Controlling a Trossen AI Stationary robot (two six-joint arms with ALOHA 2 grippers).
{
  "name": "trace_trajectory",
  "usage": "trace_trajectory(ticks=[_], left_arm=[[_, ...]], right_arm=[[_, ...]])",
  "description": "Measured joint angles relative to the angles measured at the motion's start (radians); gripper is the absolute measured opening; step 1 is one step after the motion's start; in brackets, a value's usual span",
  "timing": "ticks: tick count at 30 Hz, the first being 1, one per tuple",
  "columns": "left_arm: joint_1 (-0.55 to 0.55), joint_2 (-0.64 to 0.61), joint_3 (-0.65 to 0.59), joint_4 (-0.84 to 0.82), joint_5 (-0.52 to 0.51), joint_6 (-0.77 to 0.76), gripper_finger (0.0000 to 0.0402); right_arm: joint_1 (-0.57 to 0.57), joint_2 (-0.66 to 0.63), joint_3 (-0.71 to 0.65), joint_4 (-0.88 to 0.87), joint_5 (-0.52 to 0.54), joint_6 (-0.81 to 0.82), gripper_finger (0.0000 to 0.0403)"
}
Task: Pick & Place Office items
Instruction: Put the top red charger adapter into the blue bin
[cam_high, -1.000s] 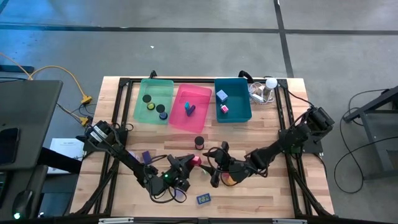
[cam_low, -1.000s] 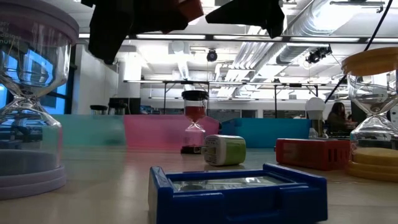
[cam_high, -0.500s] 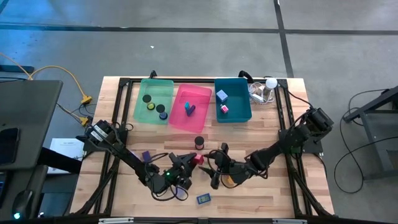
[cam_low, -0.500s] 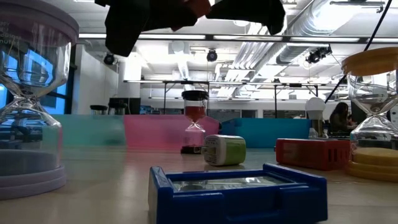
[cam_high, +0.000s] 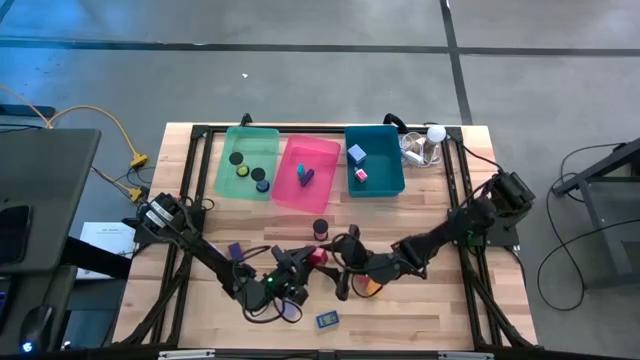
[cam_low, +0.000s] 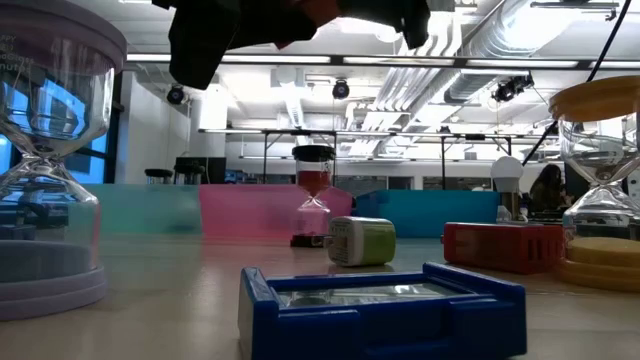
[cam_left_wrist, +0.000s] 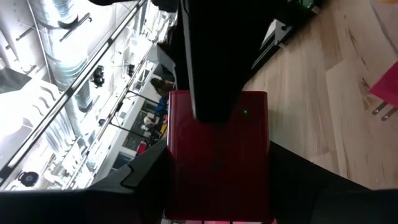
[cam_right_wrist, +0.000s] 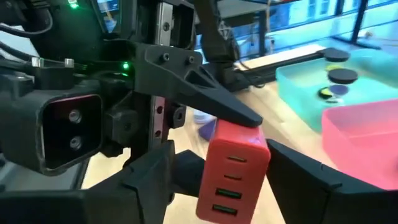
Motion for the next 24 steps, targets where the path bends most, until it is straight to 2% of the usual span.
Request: trace_trajectory(ticks=[5, 12, 24], left_arm=[[-0.001, 0.000, 0.000, 0.000, 0.002, -0.001, 0.0208], [-0.001, 0.001, -0.002, -0.009, -0.012, 0.022, 0.0208], [-0.009, 0.002, -0.002, 0.000, 0.001, 0.020, 0.0226]], right_arm=[[-0.022, 0.002, 0.000, -0.002, -0.050, 0.015, 0.0199], [-0.032, 0.004, 0.000, -0.015, -0.077, 0.029, 0.0113], [-0.026, 0.004, 0.001, -0.029, -0.100, -0.014, 0.0112]])
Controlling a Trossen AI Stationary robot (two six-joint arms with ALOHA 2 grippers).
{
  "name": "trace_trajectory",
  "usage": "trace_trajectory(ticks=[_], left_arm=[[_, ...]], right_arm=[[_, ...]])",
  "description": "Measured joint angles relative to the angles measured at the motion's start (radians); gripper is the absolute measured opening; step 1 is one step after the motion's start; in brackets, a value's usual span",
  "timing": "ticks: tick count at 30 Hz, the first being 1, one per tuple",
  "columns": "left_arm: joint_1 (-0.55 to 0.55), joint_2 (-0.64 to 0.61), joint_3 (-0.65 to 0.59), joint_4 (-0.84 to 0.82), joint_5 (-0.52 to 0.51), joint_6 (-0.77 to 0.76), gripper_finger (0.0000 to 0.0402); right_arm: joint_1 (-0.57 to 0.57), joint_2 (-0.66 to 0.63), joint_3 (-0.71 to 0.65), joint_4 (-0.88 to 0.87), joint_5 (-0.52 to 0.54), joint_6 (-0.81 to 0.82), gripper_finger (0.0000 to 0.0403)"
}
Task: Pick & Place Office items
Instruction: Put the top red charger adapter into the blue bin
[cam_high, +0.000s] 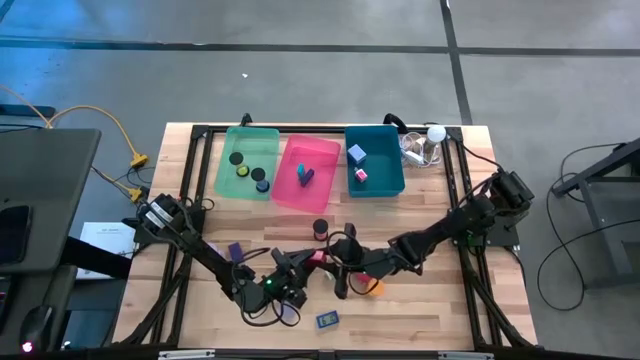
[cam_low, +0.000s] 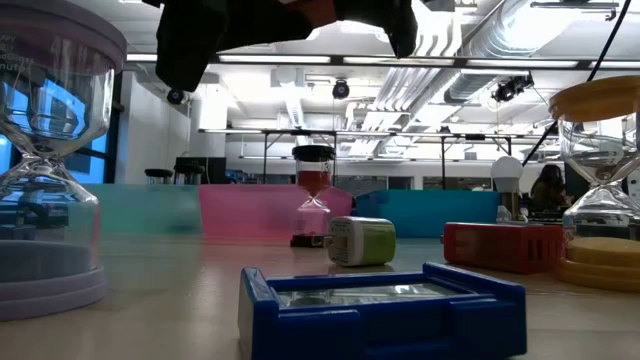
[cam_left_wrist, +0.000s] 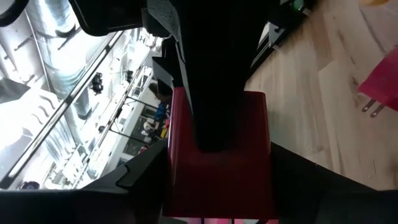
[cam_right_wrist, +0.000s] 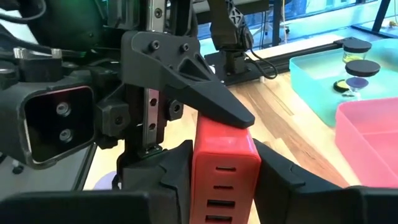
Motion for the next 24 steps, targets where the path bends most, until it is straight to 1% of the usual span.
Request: trace_trajectory(ticks=[5, 12, 15, 21, 24], left_arm=[[0.001, 0.000, 0.001, 0.000, -0.023, -0.009, 0.0228], [-0.011, 0.000, 0.001, -0.012, 0.002, -0.001, 0.0232], [-0.006, 0.000, 0.001, -0.012, -0.008, -0.007, 0.0250], [-0.002, 0.000, 0.001, -0.016, 0.000, -0.001, 0.0304], [-0.002, 0.000, 0.002, -0.016, -0.007, 0.000, 0.0324]], right_arm=[[0.002, 0.001, 0.001, -0.001, 0.003, -0.002, 0.0111], [0.004, 0.002, 0.001, -0.005, 0.000, -0.002, 0.0111], [0.004, 0.002, 0.001, -0.008, 0.000, -0.007, 0.0109], [0.004, 0.002, 0.000, -0.022, 0.001, -0.010, 0.0109], [0.004, 0.002, 0.000, -0.033, 0.002, -0.007, 0.0109]])
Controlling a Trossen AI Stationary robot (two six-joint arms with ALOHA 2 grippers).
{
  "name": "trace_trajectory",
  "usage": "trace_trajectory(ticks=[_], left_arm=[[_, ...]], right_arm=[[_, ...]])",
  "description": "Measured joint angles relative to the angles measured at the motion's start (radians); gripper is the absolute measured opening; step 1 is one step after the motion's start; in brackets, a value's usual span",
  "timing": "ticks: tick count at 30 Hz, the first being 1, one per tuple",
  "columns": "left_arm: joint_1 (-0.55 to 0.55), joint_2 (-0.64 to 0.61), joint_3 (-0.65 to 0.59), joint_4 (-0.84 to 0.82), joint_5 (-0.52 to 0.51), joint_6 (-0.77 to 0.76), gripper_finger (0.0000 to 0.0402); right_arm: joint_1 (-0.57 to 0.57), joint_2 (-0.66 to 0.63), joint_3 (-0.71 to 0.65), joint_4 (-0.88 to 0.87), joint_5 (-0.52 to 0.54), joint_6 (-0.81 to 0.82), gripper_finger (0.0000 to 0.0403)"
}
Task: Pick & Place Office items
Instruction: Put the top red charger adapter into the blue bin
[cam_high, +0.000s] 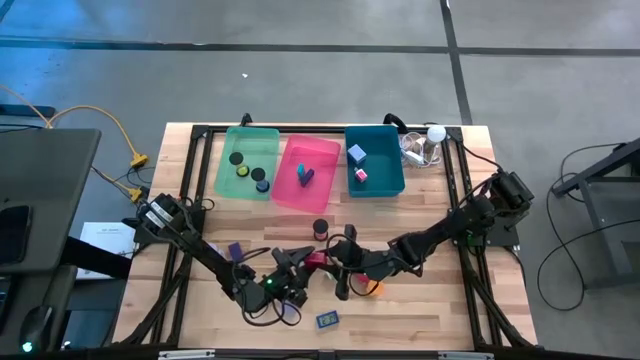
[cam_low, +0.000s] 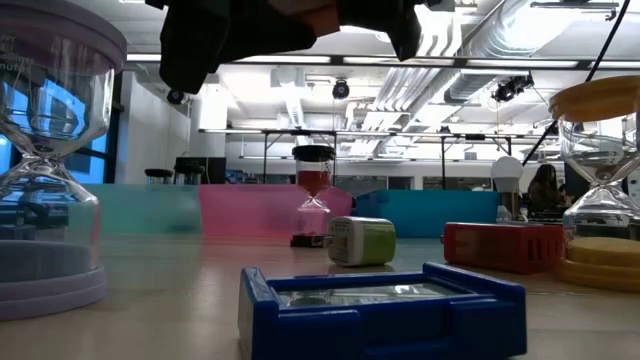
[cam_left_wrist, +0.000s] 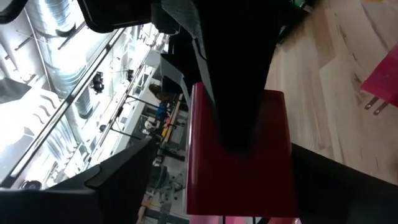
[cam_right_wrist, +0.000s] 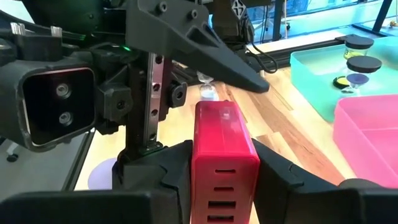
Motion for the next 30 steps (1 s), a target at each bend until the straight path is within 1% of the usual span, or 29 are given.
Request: trace_trajectory(ticks=[4, 8, 15, 19, 21, 26, 30], left_arm=[[-0.016, 0.000, 0.000, 0.013, -0.022, 0.024, 0.0332], [-0.064, 0.000, 0.000, 0.028, -0.022, 0.016, 0.0333], [-0.127, -0.016, 0.001, 0.171, 0.006, 0.079, 0.0333], [-0.135, -0.035, 0.001, 0.191, 0.001, 0.061, 0.0333], [-0.135, -0.038, 0.001, 0.190, -0.013, 0.052, 0.0333], [-0.113, -0.038, -0.002, 0.185, -0.016, -0.013, 0.0333], [-0.093, -0.038, -0.002, 0.170, 0.077, -0.180, 0.0332]], right_arm=[[0.001, 0.000, 0.000, -0.010, 0.003, 0.004, 0.0109], [0.012, -0.002, 0.000, -0.015, 0.000, 0.016, 0.0109], [0.022, -0.013, -0.003, -0.062, 0.021, 0.012, 0.0109], [0.034, -0.054, -0.002, -0.178, 0.145, 0.016, 0.0109], [0.035, -0.085, -0.002, -0.245, 0.211, 0.043, 0.0109], [0.031, -0.198, 0.000, -0.483, 0.378, 0.139, 0.0109], [-0.003, -0.279, -0.001, -0.705, 0.451, 0.248, 0.0109]])
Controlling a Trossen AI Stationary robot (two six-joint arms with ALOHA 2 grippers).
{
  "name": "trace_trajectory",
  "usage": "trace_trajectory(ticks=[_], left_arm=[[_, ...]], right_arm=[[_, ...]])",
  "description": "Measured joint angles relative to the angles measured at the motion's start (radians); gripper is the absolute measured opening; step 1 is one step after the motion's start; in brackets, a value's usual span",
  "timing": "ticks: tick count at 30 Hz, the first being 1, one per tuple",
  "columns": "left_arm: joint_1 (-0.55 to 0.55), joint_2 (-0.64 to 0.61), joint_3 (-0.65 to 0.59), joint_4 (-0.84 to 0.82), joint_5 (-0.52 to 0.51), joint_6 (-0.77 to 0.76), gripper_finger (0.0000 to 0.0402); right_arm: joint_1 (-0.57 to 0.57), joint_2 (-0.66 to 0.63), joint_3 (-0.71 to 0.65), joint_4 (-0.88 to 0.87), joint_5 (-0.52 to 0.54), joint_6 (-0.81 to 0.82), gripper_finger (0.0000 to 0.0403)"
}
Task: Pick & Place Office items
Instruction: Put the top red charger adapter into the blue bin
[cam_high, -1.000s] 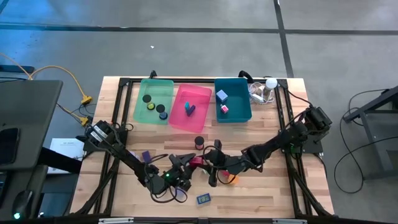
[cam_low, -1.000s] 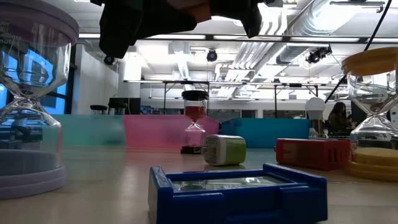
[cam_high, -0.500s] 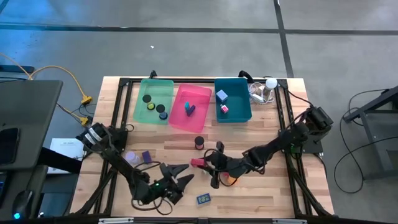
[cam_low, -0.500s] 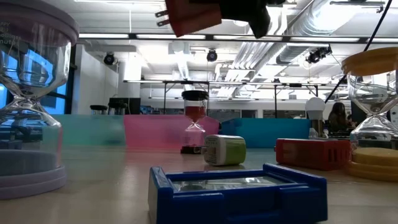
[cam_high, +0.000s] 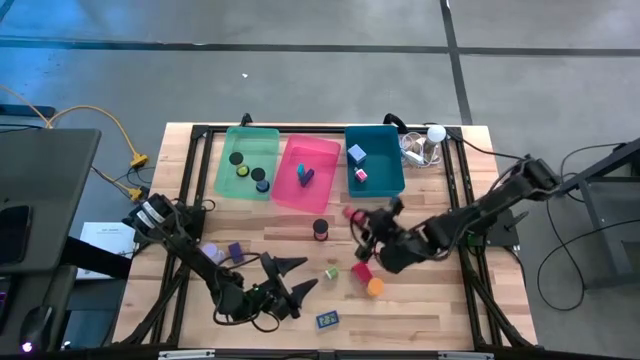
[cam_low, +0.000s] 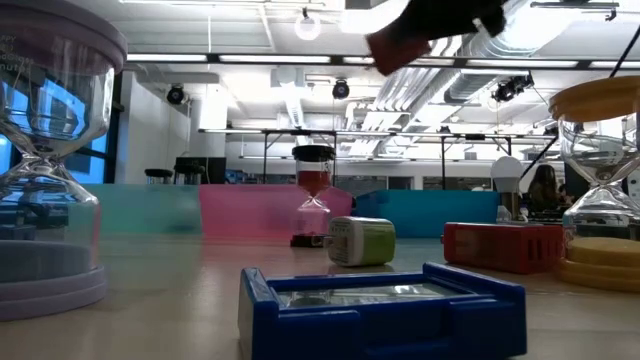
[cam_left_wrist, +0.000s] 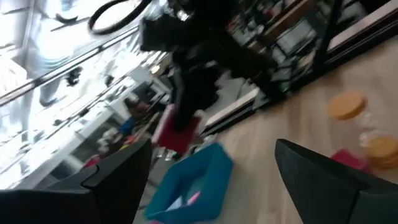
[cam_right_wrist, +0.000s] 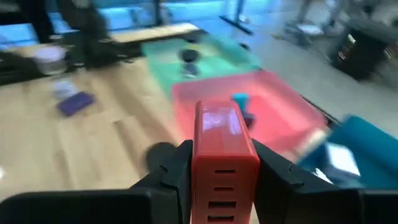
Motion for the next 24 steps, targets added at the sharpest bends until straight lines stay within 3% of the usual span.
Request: trace_trajectory(ticks=[7, 11, 20, 24], left_arm=[[0.019, 0.000, -0.001, -0.083, 0.074, -0.118, 0.0332], [0.022, 0.001, -0.001, -0.103, 0.076, -0.190, 0.0332], [0.021, 0.001, -0.001, -0.158, 0.127, -0.302, 0.0332], [0.015, 0.001, -0.001, -0.197, 0.123, -0.366, 0.0332]], right_arm=[[-0.140, -0.096, 0.000, -0.321, 0.052, 0.158, 0.0109], [-0.268, -0.097, 0.000, -0.434, -0.007, 0.199, 0.0109], [-0.608, -0.098, 0.000, -0.394, -0.216, 0.073, 0.0109], [-0.688, -0.099, -0.070, -0.188, -0.341, -0.031, 0.0109]])
